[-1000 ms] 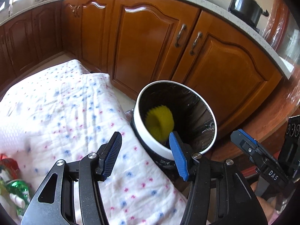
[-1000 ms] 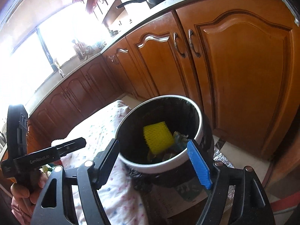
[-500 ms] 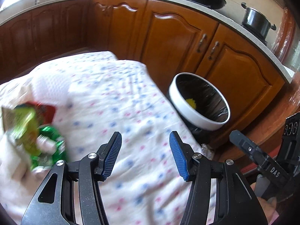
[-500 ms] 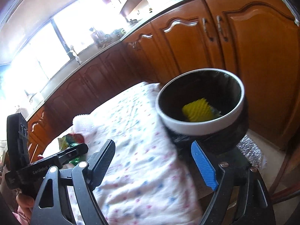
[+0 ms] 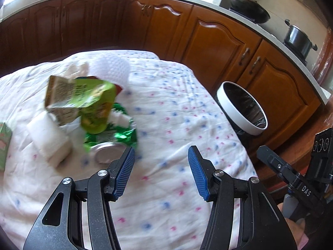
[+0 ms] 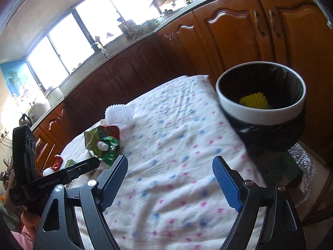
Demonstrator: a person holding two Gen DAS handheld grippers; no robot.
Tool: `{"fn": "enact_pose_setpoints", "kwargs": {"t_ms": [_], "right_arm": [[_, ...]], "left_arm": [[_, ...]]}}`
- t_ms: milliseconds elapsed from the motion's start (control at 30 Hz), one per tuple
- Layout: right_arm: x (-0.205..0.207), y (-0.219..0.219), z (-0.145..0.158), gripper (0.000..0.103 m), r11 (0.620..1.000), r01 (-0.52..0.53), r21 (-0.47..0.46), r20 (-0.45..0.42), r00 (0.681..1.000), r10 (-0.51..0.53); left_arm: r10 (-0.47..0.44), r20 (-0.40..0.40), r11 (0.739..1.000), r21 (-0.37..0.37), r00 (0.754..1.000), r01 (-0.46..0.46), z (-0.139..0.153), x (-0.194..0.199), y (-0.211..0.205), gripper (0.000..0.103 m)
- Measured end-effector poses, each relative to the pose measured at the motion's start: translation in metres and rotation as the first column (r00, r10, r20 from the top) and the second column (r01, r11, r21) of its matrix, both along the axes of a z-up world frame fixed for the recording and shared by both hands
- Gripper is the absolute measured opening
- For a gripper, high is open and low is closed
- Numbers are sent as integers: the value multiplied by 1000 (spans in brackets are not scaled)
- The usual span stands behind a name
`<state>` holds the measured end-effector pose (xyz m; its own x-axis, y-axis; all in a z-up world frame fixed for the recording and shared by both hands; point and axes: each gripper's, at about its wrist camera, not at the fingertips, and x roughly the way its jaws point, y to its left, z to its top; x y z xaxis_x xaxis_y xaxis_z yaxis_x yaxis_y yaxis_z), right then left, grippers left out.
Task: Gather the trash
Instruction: 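Move both open grippers back toward the green can and pouch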
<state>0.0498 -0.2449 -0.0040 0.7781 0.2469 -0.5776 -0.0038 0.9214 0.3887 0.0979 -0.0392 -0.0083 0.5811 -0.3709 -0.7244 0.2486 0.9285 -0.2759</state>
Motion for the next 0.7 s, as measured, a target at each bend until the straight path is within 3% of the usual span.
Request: {"fn": "enact_pose_setpoints", "kwargs": {"t_ms": [600, 700], "right_arm": [[33, 66, 9, 85, 984, -178, 23, 18, 984, 177], [45, 78, 12, 84, 976, -215, 33, 30, 976, 214]], "left_arm": [[186, -21, 983, 3, 982, -186, -6, 2, 86, 53], [233, -32, 972, 11, 972, -233, -8, 8, 102, 60]]}}
